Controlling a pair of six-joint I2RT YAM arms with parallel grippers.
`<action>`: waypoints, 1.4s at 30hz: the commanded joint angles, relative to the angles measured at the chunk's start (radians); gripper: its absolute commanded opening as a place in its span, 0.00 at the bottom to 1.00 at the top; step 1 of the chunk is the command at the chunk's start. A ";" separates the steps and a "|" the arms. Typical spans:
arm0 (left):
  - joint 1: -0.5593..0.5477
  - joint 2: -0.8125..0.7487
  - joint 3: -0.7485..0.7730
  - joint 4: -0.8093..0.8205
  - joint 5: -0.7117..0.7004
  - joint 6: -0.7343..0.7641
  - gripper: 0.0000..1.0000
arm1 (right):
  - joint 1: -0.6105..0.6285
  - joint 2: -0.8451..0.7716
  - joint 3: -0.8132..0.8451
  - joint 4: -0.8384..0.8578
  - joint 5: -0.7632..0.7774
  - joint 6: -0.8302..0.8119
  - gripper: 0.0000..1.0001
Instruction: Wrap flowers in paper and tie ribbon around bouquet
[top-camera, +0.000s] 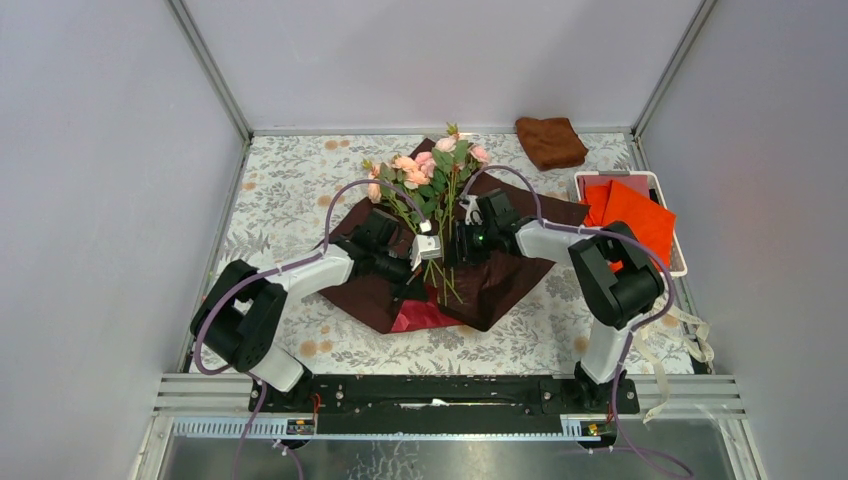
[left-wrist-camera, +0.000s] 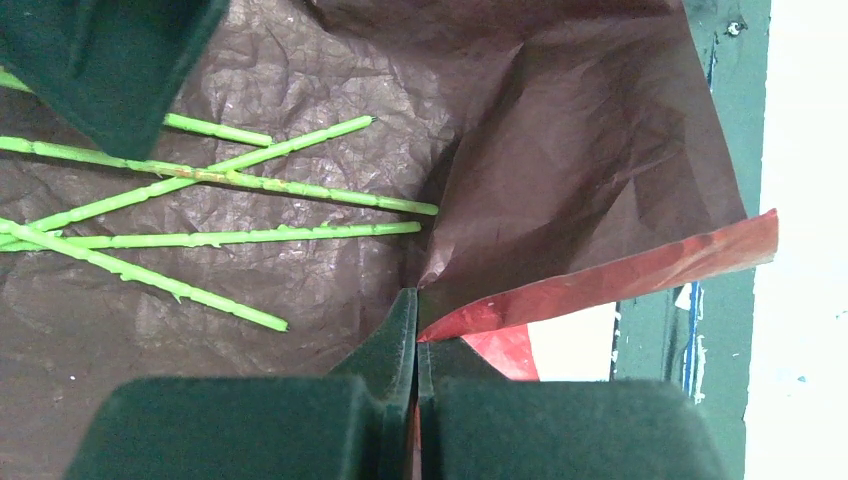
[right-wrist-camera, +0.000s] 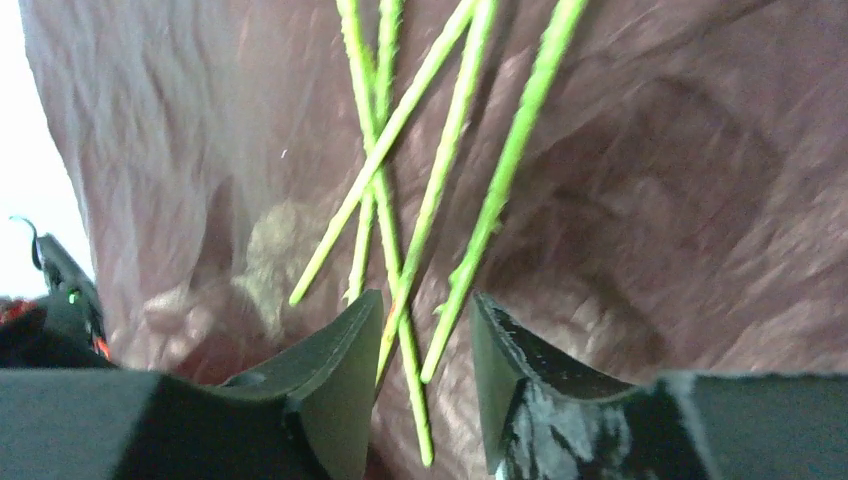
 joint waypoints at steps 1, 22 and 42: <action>0.008 0.006 0.021 -0.012 0.010 0.015 0.01 | 0.009 -0.166 0.056 -0.181 -0.065 -0.111 0.55; 0.032 -0.042 0.100 -0.282 0.010 0.240 0.01 | 0.028 -0.726 -0.282 -0.218 0.001 -0.427 0.63; 0.020 -0.124 0.141 -0.329 -0.063 0.226 0.00 | -0.026 -0.390 -0.347 -0.392 0.053 0.035 0.01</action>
